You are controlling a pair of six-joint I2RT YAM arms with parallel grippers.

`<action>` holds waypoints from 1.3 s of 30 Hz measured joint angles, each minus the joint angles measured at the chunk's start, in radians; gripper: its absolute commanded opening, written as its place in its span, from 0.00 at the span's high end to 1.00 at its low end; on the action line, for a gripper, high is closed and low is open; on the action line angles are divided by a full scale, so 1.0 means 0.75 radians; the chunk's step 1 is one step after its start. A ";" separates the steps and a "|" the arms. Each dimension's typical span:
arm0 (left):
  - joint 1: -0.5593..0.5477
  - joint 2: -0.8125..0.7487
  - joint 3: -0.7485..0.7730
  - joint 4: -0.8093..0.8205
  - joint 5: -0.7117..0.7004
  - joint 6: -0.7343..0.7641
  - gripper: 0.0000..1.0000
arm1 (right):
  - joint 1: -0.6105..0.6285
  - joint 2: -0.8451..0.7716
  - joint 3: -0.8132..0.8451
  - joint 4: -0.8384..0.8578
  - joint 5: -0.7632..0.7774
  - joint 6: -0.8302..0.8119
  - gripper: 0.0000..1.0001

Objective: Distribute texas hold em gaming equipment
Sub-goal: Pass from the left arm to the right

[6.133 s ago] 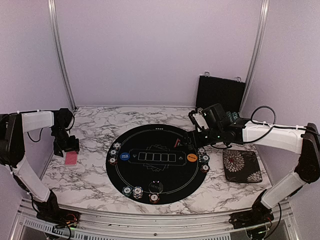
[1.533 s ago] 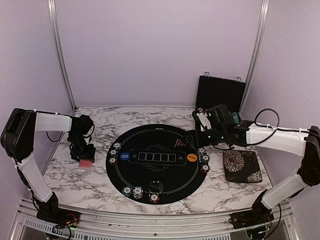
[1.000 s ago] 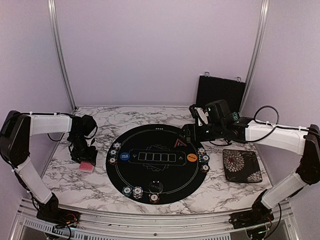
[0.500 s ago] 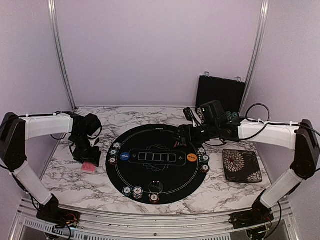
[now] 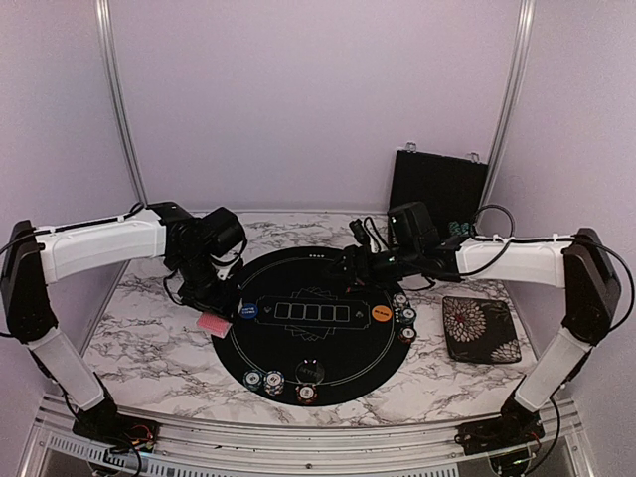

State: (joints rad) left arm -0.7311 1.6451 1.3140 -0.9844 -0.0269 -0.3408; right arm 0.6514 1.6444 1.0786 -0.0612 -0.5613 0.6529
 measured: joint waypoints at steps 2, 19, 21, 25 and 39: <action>-0.042 0.040 0.058 -0.012 0.001 -0.005 0.47 | 0.001 0.023 -0.008 0.065 -0.048 0.050 0.21; -0.251 0.284 0.330 -0.051 0.071 0.002 0.47 | 0.037 0.249 -0.129 0.543 -0.261 0.445 0.26; -0.269 0.305 0.355 -0.051 0.083 0.010 0.47 | 0.063 0.284 -0.131 0.623 -0.283 0.508 0.27; -0.286 0.322 0.381 -0.059 0.096 0.014 0.47 | 0.099 0.325 -0.136 0.747 -0.310 0.594 0.27; -0.303 0.337 0.436 -0.065 0.106 0.021 0.47 | 0.167 0.367 -0.196 0.967 -0.355 0.757 0.29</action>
State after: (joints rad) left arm -0.9581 1.8980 1.6409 -1.0328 0.0525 -0.3248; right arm 0.7769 1.9194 0.9314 0.6643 -0.8272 1.2209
